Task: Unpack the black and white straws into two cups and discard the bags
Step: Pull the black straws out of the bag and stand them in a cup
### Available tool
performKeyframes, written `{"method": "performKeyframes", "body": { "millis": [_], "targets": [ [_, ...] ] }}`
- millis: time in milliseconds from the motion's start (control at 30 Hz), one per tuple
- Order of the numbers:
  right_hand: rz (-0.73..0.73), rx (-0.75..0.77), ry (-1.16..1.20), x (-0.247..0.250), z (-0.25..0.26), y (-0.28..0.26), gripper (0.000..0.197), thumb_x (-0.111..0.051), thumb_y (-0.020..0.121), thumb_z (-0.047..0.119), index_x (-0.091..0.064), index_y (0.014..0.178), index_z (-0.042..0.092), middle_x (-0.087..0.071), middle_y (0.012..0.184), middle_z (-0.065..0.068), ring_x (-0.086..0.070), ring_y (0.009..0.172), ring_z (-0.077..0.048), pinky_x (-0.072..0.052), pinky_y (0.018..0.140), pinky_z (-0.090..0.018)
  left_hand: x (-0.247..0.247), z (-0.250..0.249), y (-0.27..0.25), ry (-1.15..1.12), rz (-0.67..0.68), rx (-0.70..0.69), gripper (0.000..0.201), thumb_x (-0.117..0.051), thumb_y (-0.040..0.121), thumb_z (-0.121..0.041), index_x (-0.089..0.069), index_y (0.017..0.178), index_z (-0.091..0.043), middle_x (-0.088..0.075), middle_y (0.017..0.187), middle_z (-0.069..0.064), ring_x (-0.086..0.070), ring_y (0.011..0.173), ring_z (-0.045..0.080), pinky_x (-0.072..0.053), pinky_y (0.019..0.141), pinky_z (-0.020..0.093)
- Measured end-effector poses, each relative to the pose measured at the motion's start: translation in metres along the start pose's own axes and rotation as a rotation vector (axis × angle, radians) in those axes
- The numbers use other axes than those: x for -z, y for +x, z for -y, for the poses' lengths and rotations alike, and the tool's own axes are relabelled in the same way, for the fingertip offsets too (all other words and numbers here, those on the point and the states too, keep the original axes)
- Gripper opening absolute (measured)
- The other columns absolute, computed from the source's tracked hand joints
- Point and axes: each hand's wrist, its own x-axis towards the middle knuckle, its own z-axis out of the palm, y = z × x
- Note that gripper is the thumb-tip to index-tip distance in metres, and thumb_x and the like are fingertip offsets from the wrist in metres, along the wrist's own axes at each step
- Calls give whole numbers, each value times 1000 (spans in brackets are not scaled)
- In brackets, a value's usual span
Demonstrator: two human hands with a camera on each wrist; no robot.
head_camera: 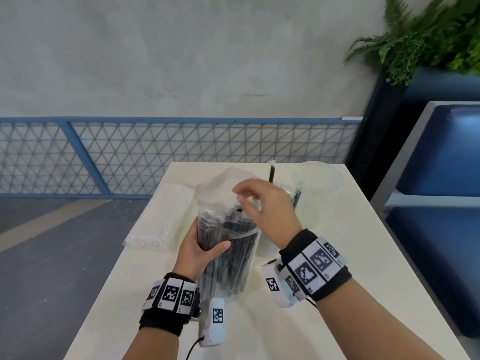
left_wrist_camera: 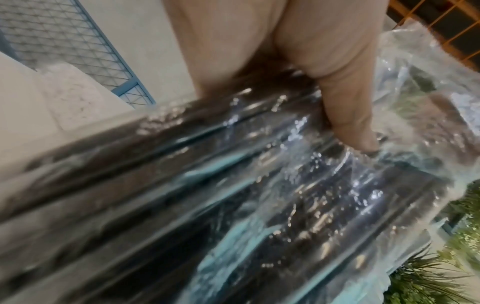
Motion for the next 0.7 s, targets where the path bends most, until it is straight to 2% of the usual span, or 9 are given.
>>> {"method": "performKeyframes", "body": {
  "millis": [100,200,233,333,400,467,533,633,700],
  "targets": [
    [379,-80,-192,-7,1,-4,46,-67,81,21,-53,125,17,-56,124,-5,-53,111,-19,-41,97,-28,-2,2,-2,-6,64,7,74,-85,51,-39,-52,116,-29,-67,111,0,-63,106,14,-49,92,32],
    [526,-56,-224,-10,3,-6,61,-71,77,20,-45,132,19,-53,128,-5,-50,116,-21,-40,99,-32,-2,2,-4,3,114,27,77,-87,45,-45,-50,112,-39,-70,86,-4,-66,80,5,-51,75,22],
    [547,-48,-231,-12,3,-6,62,-72,75,20,-46,131,18,-55,123,-5,-52,111,-22,-41,95,-32,-3,1,-4,7,140,41,78,-88,43,-42,-49,111,-42,-70,83,-3,-66,77,5,-52,73,22],
    [559,-27,-298,-15,5,-5,61,-77,69,26,-49,122,14,-57,105,-6,-53,92,-24,-40,78,-31,-6,0,-6,47,216,45,82,-89,41,-27,-48,111,-45,-69,103,1,-67,97,16,-53,87,36],
    [576,-2,-351,-16,5,-5,59,-75,70,32,-50,121,14,-57,106,-7,-54,93,-26,-39,76,-30,-7,1,-5,86,207,54,88,-88,43,-20,-44,116,-43,-66,110,-5,-64,105,9,-50,91,30],
    [611,17,-419,-16,5,-6,54,-70,75,38,-52,120,14,-57,109,-7,-56,96,-25,-36,74,-28,-8,2,-4,123,194,68,92,-90,42,-20,-43,119,-38,-65,110,-10,-62,103,1,-49,90,23],
    [612,5,-438,-17,5,-7,48,-67,78,38,-55,117,12,-58,109,-8,-56,97,-26,-39,73,-29,-9,0,-3,152,173,93,84,-90,40,-25,-51,115,-28,-68,103,-8,-65,97,5,-50,86,24],
    [562,-44,-361,-18,4,-9,41,-68,79,32,-60,112,9,-61,107,-9,-58,97,-27,-46,83,-37,-14,-3,-3,189,113,84,47,-86,54,-7,-60,89,-25,-71,75,-10,-68,73,2,-51,67,14],
    [529,-71,-303,-17,4,-8,39,-70,78,31,-63,110,10,-63,107,-10,-59,97,-27,-46,85,-38,-16,-3,-3,200,105,68,37,-82,60,-1,-61,82,-23,-70,64,-14,-66,65,-3,-49,61,10]
  ]
}}
